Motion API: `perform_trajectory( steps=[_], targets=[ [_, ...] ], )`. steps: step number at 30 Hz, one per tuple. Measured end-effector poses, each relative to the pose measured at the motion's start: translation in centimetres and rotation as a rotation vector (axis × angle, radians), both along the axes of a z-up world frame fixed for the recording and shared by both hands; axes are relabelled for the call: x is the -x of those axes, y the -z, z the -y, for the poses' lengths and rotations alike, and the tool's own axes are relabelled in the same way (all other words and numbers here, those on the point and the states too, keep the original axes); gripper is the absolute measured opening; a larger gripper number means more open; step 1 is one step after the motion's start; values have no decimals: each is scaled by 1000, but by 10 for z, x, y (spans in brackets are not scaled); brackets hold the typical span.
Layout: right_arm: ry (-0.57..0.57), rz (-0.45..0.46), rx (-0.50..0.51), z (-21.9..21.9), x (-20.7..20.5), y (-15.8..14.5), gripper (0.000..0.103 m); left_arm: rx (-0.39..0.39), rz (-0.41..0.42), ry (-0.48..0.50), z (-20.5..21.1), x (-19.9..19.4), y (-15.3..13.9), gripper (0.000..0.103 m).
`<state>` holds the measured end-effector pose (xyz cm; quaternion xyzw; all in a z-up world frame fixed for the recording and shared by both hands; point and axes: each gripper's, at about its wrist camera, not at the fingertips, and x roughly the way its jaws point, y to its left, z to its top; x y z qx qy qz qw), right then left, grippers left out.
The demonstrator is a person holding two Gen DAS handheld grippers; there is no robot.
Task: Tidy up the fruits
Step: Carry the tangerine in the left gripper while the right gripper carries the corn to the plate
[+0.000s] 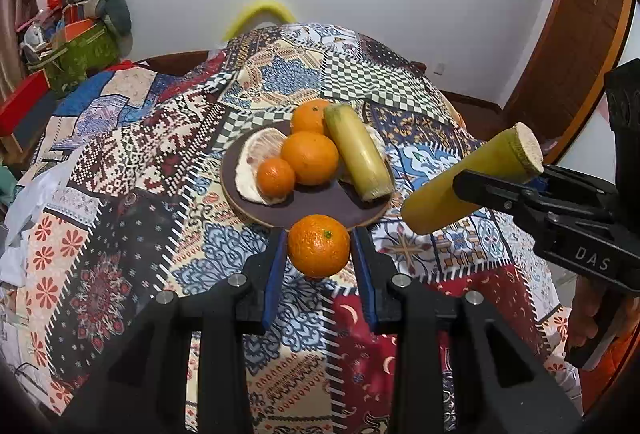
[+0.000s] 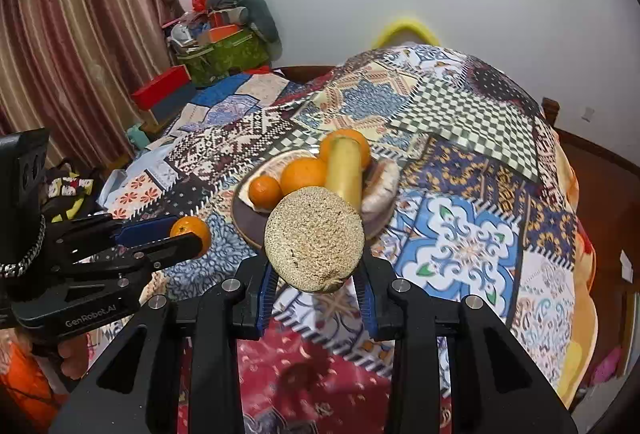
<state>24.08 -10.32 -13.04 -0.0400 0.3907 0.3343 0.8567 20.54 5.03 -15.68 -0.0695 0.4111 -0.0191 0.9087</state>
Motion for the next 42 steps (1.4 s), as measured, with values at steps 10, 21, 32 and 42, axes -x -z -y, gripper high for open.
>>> perform_trajectory(
  steps=[10,21,32,42],
  targets=[
    [-51,-23,27,-33,-17,9,32,11,13,-50,-30,-10,1,33],
    [-88,-60,62,-58,-38,25,32,35,-1,-78,-52,-30,16,33],
    [-77,-103,52,-66,-64,39,32,40,0,-88,-62,-47,20,33],
    [-58,-54,77,-70,-72,34,39,39,-3,-91,-68,-61,24,33]
  ],
)
